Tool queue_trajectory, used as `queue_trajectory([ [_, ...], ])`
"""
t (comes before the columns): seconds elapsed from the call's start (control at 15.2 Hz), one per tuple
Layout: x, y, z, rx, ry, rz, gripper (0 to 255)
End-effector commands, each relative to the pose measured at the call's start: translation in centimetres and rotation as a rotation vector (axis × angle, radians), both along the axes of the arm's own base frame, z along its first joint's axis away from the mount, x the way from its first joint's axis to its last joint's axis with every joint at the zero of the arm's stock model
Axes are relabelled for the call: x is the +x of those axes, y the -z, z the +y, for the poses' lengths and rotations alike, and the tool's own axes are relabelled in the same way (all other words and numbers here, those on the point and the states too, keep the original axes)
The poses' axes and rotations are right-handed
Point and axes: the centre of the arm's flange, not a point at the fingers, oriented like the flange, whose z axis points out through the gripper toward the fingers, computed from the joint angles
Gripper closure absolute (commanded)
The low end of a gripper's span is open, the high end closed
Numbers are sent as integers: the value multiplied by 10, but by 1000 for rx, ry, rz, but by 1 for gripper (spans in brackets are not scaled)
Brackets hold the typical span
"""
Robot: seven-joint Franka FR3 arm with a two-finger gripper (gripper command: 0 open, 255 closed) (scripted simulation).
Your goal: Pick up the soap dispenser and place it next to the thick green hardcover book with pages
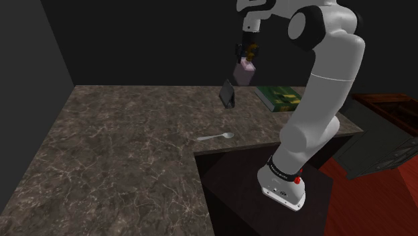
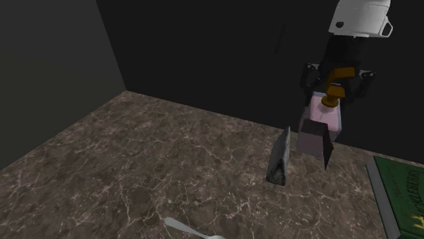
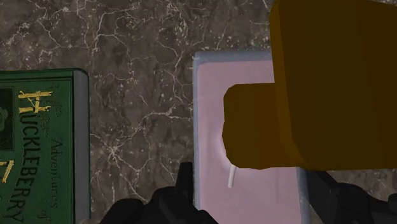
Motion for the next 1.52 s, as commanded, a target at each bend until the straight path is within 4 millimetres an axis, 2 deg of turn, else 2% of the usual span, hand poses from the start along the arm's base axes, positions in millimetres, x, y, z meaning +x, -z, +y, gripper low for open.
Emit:
queue_trajectory([
  [0.0, -20, -8, -15, 0, -1, 0, 255],
  [1.45, -262, -79, -160, 0, -1, 0, 255],
])
